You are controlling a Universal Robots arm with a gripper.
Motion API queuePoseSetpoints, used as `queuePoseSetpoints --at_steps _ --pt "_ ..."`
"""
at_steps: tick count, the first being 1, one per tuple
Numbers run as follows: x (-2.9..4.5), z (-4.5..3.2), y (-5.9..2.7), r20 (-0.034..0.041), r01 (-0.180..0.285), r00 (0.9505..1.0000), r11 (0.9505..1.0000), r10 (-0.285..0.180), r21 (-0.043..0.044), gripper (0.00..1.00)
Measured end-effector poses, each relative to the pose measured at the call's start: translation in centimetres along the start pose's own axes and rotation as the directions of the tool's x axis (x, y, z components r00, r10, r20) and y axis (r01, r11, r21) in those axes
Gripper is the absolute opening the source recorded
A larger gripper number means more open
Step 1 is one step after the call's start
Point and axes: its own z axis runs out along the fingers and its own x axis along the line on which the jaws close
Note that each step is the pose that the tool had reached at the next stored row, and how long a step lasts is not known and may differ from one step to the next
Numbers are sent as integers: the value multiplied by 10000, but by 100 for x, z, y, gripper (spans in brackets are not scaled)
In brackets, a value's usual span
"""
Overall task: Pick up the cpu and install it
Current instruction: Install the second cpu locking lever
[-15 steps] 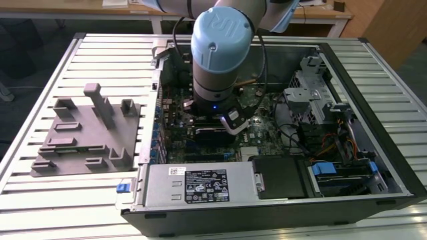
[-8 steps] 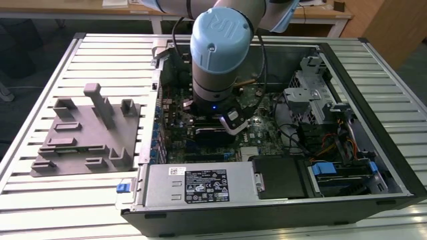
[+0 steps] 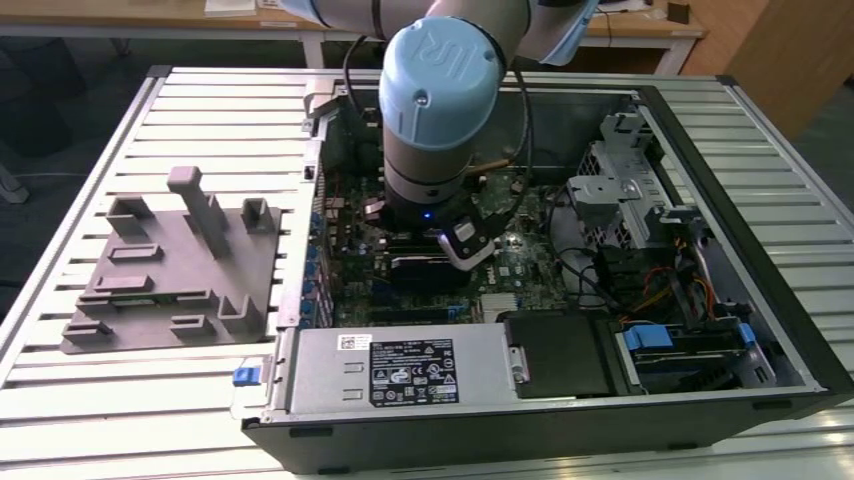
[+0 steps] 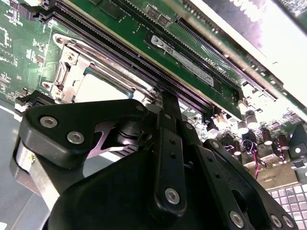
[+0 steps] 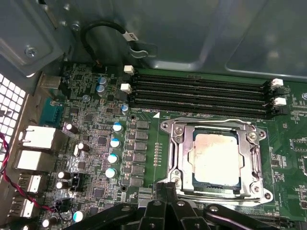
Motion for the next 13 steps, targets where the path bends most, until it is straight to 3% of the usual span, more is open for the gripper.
queuePoseSetpoints --at_steps 8,13 --pt "3 13 11 2 0 10000 10000 0 -28 11" --pt "5 -51 35 2 0 10000 10000 0 -30 11"
